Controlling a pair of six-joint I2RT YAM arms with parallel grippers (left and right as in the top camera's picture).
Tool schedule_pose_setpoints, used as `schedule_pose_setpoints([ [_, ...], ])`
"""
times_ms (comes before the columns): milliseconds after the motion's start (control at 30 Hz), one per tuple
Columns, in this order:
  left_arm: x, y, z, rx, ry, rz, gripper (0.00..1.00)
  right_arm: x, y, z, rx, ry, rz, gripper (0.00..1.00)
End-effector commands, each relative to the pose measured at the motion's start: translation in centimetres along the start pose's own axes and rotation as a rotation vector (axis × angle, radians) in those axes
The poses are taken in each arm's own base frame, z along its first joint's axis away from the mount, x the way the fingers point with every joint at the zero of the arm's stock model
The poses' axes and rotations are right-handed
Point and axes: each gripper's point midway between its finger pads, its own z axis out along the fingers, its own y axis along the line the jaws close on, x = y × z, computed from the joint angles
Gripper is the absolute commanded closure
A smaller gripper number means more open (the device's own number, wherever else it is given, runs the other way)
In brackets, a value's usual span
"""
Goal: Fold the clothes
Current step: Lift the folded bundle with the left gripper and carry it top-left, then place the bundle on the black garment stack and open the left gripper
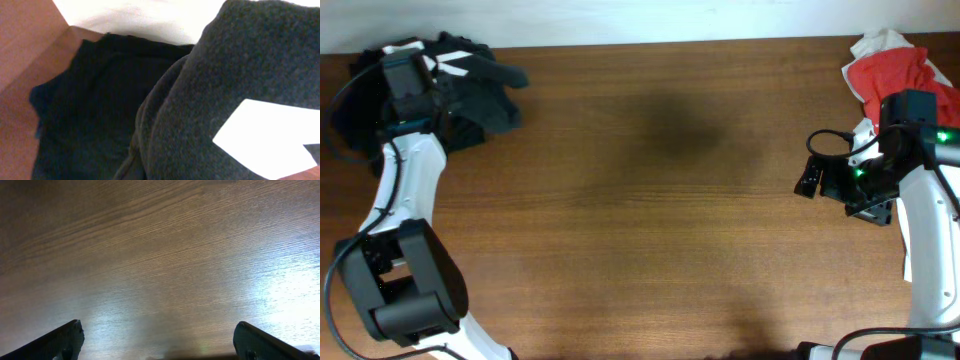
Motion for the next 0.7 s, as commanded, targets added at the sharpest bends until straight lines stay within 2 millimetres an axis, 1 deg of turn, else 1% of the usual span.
schedule_pose_setpoints([
  [0,-1.7,5.5,0.7,-0.099,-0.048,-0.177,0.99,-0.1,0.1,-0.6,0.005,-0.022,-0.005,0.01],
  [33,-1.0,6.7,1.4,-0.119,-0.036,-0.187,0.97,-0.1,0.1,-0.6,0.005,-0.023,-0.005,0.01],
  [67,0.2,8.4,2.5,-0.148,-0.011,-0.198,0.94,-0.1,0.1,-0.6,0.005,-0.023,-0.005,0.01],
  [100,1.5,9.8,3.4,-0.173,0.018,-0.207,0.94,-0.1,0.1,-0.6,0.005,-0.022,-0.005,0.01],
  [133,2.9,11.5,4.4,-0.206,0.043,-0.219,0.90,-0.1,0.1,-0.6,0.005,-0.022,-0.005,0.01],
  [167,4.4,13.6,5.2,-0.246,0.071,-0.236,0.73,-0.1,0.1,-0.6,0.005,-0.022,-0.005,0.01],
  [233,5.8,16.0,5.8,-0.274,0.096,-0.259,0.17,-0.1,0.1,-0.6,0.005,-0.022,-0.005,0.01],
  [267,5.6,16.0,5.8,-0.259,0.094,-0.263,0.07,-0.1,0.1,-0.6,0.005,-0.022,-0.005,0.01],
  [333,3.4,14.9,5.2,-0.180,0.061,-0.252,0.04,-0.1,0.1,-0.6,0.005,-0.022,-0.005,0.01],
  [367,1.1,13.4,4.4,-0.104,0.021,-0.252,0.04,-0.1,0.1,-0.6,0.005,-0.022,-0.005,0.01],
  [400,-0.4,12.3,3.7,-0.051,-0.006,-0.249,0.05,-0.1,0.1,-0.6,0.005,-0.022,-0.005,0.01],
  [433,-2.4,10.1,2.7,0.036,-0.045,-0.238,0.18,-0.1,0.1,-0.6,0.005,-0.022,-0.005,0.01],
  [467,-3.4,8.1,2.1,0.097,-0.063,-0.228,0.38,-0.1,0.1,-0.6,0.005,-0.022,-0.005,0.01],
  [500,-3.3,6.6,2.0,0.130,-0.055,-0.220,0.65,-0.1,0.1,-0.6,0.005,-0.022,-0.005,0.01],
  [533,-2.5,5.4,2.4,0.144,-0.029,-0.209,0.91,-0.1,0.1,-0.6,0.005,-0.023,-0.005,0.01],
  [567,-1.5,4.3,3.0,0.157,-0.002,-0.201,0.94,-0.1,0.1,-0.6,0.005,-0.022,-0.005,0.01],
  [600,-0.2,3.3,3.9,0.168,0.033,-0.192,0.95,-0.1,0.1,-0.6,0.005,-0.023,-0.005,0.01],
  [633,1.8,2.4,5.1,0.175,0.079,-0.185,0.95,-0.1,0.1,-0.6,0.005,-0.023,-0.005,0.01],
  [667,3.8,1.9,6.2,0.177,0.127,-0.182,0.95,-0.1,0.1,-0.6,0.005,-0.023,-0.005,0.01],
])
